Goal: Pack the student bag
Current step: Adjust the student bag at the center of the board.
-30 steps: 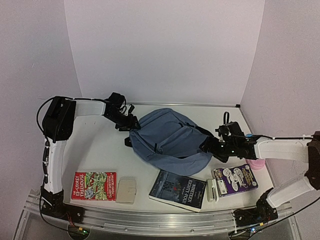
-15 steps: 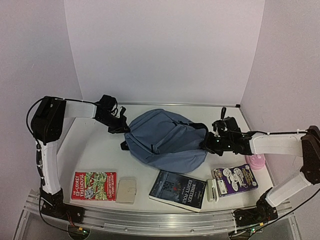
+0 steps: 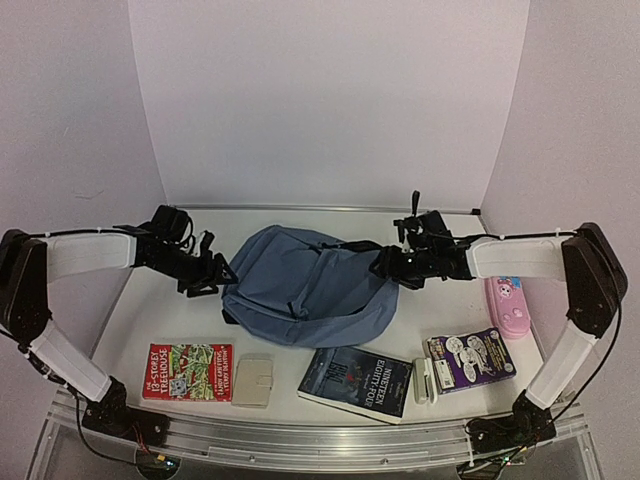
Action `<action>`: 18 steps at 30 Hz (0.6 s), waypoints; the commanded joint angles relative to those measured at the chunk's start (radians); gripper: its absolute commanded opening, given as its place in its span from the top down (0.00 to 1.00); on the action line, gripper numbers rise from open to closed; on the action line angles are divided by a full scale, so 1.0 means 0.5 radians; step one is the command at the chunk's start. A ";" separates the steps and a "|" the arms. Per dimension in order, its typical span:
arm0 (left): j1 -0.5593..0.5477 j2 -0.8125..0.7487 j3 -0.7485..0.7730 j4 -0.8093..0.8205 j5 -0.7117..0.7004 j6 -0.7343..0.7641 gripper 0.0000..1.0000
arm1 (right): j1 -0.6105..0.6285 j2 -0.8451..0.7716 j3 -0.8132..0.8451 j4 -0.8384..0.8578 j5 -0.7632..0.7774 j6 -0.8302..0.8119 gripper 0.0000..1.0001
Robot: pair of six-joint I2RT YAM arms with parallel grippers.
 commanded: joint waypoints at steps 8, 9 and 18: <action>-0.350 -0.274 0.124 -0.092 -0.271 -0.056 0.26 | 0.072 -0.209 -0.161 0.035 0.112 0.154 0.36; -0.400 -0.221 0.167 -0.087 -0.304 -0.059 0.26 | 0.073 -0.222 -0.177 0.035 0.115 0.159 0.36; -0.605 0.159 0.346 0.111 -0.299 -0.102 0.26 | 0.077 -0.342 -0.302 0.032 0.130 0.200 0.59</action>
